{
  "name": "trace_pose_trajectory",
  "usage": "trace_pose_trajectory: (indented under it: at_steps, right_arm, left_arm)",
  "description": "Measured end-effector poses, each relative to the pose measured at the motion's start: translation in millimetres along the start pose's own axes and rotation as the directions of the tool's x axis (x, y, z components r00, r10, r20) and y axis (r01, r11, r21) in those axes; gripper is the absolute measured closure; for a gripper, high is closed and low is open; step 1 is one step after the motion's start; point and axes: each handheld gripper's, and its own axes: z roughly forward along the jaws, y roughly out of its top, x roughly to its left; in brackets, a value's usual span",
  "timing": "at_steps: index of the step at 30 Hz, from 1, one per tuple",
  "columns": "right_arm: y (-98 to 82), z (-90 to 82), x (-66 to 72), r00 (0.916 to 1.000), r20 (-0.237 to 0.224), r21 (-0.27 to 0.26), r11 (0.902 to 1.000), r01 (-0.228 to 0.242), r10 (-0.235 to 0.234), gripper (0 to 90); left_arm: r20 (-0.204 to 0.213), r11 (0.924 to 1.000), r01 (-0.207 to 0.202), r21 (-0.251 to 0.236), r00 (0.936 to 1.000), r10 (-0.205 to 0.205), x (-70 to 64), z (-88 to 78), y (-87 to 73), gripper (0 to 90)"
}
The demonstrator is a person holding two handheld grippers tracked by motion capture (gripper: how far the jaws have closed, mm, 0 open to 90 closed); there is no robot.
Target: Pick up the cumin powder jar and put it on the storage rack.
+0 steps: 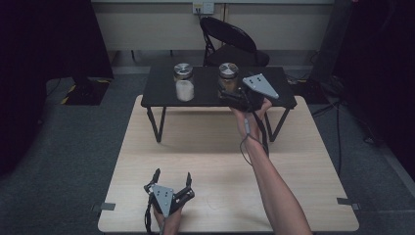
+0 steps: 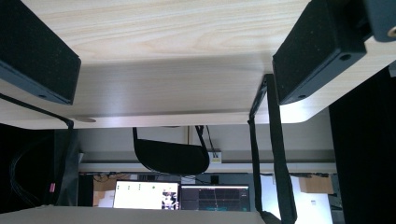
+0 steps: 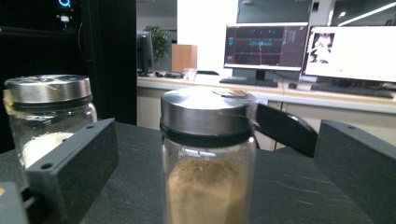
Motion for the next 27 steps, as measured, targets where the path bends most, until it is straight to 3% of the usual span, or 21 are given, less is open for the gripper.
trace_pose_trajectory:
  at_steps: [7, 13, 18, 20, 22, 27]
  right_arm:
    - [-10.2, -25.9, -2.2, 1.0000, -0.002, -0.053, 0.9986, -0.005, 0.005, 0.0]
    - [-15.9, -46.4, -4.3, 0.9994, -0.011, -0.035, 0.9988, -0.033, 0.033, 0.0]
    - [-23.6, -64.6, 1.8, 0.9965, 0.052, -0.044, 0.9970, -0.064, 0.066, 0.0]
    - [-27.8, -71.0, 0.2, 0.9962, 0.051, -0.040, 0.9969, -0.068, 0.070, 0.0]
    - [-34.1, -79.4, -1.5, 0.9971, 0.051, -0.046, 0.9974, -0.055, 0.057, 0.0]
    - [-48.7, -102.1, -3.4, 0.9982, 0.052, -0.050, 0.9982, 0.032, -0.029, 0.0]
  left_arm:
    - [-0.001, 1.0000, 0.001, 0.000, 1.0000, -0.001, -0.3, -0.2, -0.1, 0.3]
    - [-0.001, 1.0000, 0.001, -0.001, 1.0000, -0.001, -0.4, -0.2, -0.1, 0.3]
    - [-0.001, 1.0000, 0.001, -0.001, 1.0000, -0.001, -0.4, -0.2, -0.1, 0.3]
    - [-0.001, 1.0000, 0.001, -0.001, 1.0000, -0.001, -0.4, -0.2, -0.1, 0.3]
    - [-0.001, 1.0000, 0.001, -0.001, 1.0000, -0.001, -0.4, -0.2, -0.1, 0.3]
    - [-0.001, 1.0000, 0.001, 0.000, 1.0000, -0.001, -0.4, -0.2, -0.1, 0.4]
